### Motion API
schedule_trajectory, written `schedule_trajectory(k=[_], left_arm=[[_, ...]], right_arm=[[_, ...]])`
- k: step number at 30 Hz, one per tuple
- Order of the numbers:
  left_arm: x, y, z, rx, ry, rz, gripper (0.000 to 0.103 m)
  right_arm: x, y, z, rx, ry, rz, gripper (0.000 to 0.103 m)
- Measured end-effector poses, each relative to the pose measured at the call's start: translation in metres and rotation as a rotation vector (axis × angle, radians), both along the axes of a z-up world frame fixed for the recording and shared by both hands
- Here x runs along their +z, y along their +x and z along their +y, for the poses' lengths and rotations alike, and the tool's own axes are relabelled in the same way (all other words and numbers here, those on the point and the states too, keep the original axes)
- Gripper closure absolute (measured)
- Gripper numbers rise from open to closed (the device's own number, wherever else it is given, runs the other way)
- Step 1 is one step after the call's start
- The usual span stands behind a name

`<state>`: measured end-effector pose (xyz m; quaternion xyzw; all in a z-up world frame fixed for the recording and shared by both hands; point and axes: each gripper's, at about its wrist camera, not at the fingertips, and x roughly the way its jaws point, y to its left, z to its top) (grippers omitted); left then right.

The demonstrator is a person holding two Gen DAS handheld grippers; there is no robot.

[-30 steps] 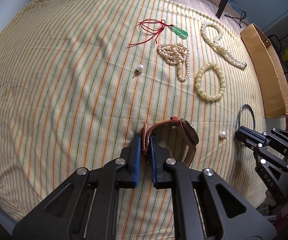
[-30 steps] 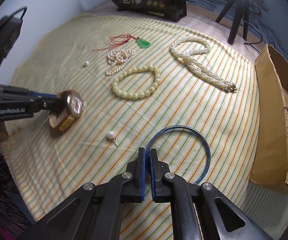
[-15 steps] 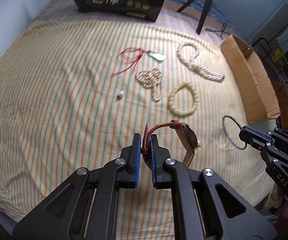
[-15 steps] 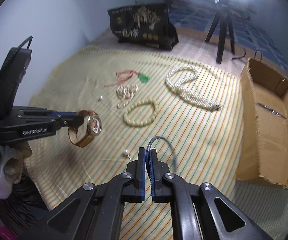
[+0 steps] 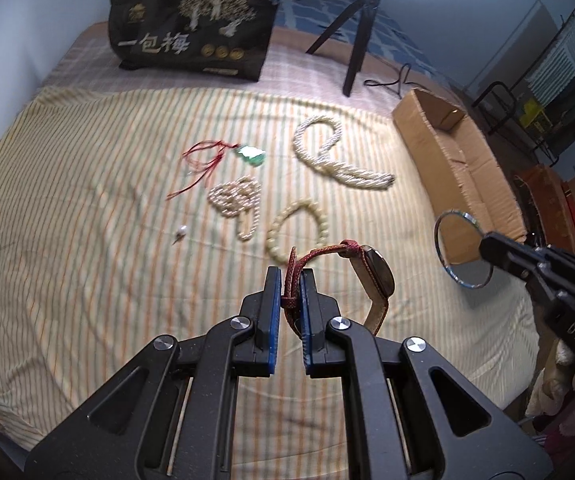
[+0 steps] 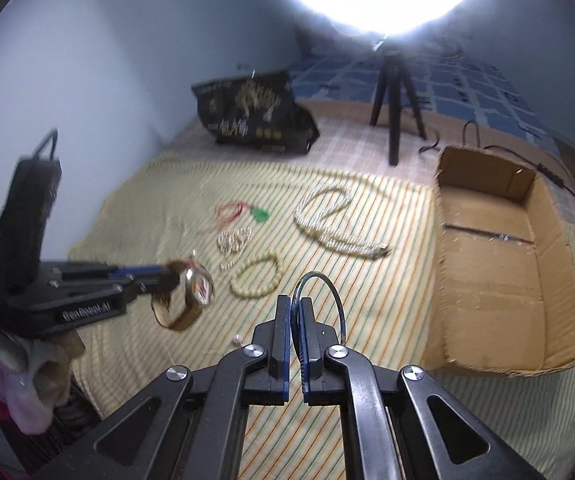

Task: Organize jewelry
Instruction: 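Carry the bangle and watch over the cardboard box and open both tools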

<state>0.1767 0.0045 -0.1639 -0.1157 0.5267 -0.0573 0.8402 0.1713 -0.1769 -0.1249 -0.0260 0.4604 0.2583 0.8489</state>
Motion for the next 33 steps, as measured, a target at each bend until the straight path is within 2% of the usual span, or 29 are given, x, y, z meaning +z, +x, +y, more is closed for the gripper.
schedule_trajectory(k=[9, 14, 25, 33], left_arm=[[0.027, 0.008, -0.037, -0.055, -0.01, -0.075, 0.096], [0.036, 0.017, -0.065, -0.095, -0.025, -0.1, 0.096], [0.044, 0.05, -0.132, -0.174, -0.068, -0.125, 0.096], [0.029, 0.07, -0.174, -0.23, -0.09, -0.105, 0.096]], right_arm=[[0.039, 0.016, -0.036, -0.09, 0.05, -0.081, 0.102], [0.047, 0.027, -0.063, -0.17, 0.015, -0.122, 0.102], [0.035, 0.053, -0.122, -0.309, 0.012, -0.092, 0.102], [0.021, 0.071, -0.149, -0.377, 0.03, -0.061, 0.102]])
